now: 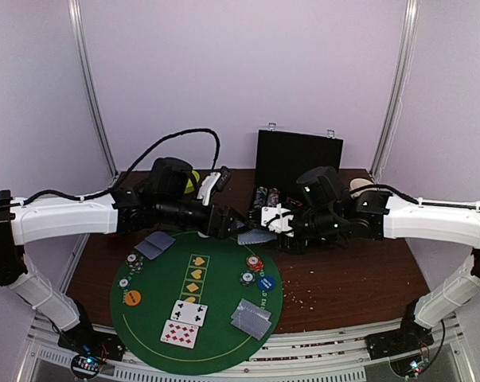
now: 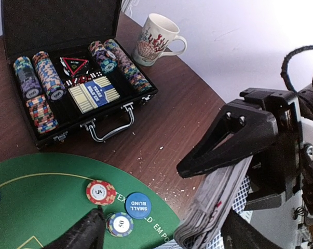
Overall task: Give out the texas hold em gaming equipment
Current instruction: Pick up the poker card from the face-down deck piles.
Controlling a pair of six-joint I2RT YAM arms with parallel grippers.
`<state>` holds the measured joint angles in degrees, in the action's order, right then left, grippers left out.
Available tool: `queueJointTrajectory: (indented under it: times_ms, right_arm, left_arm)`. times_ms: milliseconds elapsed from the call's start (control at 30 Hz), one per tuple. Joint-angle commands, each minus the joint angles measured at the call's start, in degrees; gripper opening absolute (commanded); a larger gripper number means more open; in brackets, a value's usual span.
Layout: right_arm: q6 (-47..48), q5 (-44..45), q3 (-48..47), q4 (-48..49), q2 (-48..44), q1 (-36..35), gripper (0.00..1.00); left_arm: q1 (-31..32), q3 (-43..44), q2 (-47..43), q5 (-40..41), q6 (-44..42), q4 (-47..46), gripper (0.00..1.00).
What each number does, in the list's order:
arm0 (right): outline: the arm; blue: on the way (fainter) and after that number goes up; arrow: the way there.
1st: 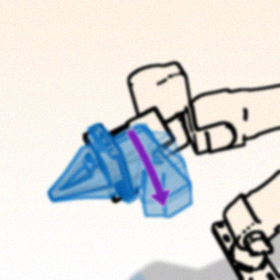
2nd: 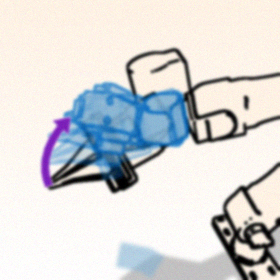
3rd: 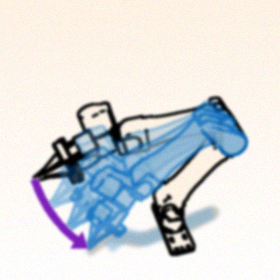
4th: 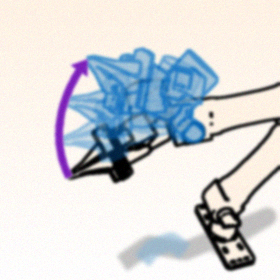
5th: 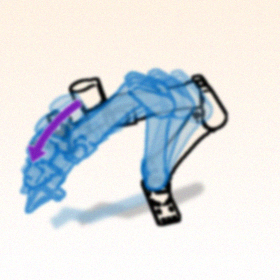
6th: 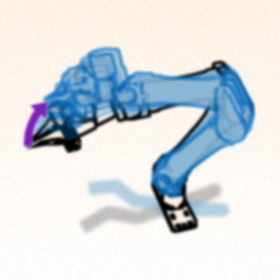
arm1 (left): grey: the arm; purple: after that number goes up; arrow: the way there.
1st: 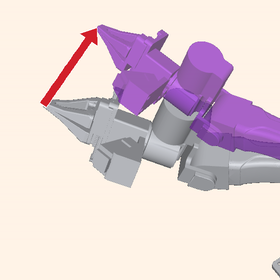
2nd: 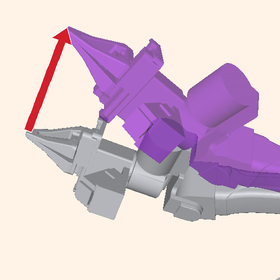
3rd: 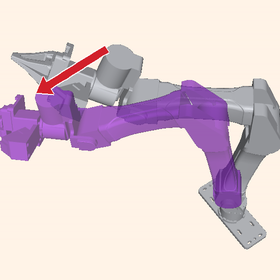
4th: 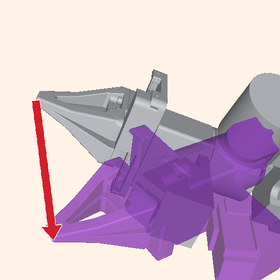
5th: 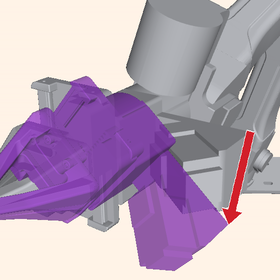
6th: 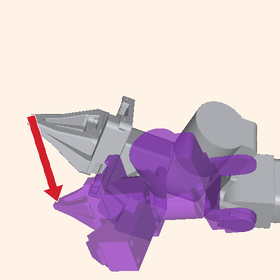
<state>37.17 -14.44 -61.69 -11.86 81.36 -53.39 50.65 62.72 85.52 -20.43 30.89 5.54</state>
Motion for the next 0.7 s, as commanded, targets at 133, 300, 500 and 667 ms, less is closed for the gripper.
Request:
queueJointTrajectory:
  times_ms: [133,300,500,667]
  right_arm:
    - [0.24,0.96,-1.07,1.28,-0.87,-0.25,0.48]
    - [0.27,1.51,-0.86,1.14,-1.01,-0.30,0.48]
    - [0.46,1.65,-0.92,0.96,-1.07,-0.29,0.48]
    - [0.58,1.77,-1.03,0.96,-0.92,-0.23,0.48]
  left_arm:
    - [0.15,-0.11,-2.75,4.96,-2.85,2.43,0.50]
    - [0.15,-0.56,-4.75,6.30,-3.68,3.29,0.40]
    - [0.23,-0.76,-4.01,-0.38,-4.38,0.72,0.46]
    - [0.33,-0.11,-3.11,-1.31,-4.48,-0.10,0.29]
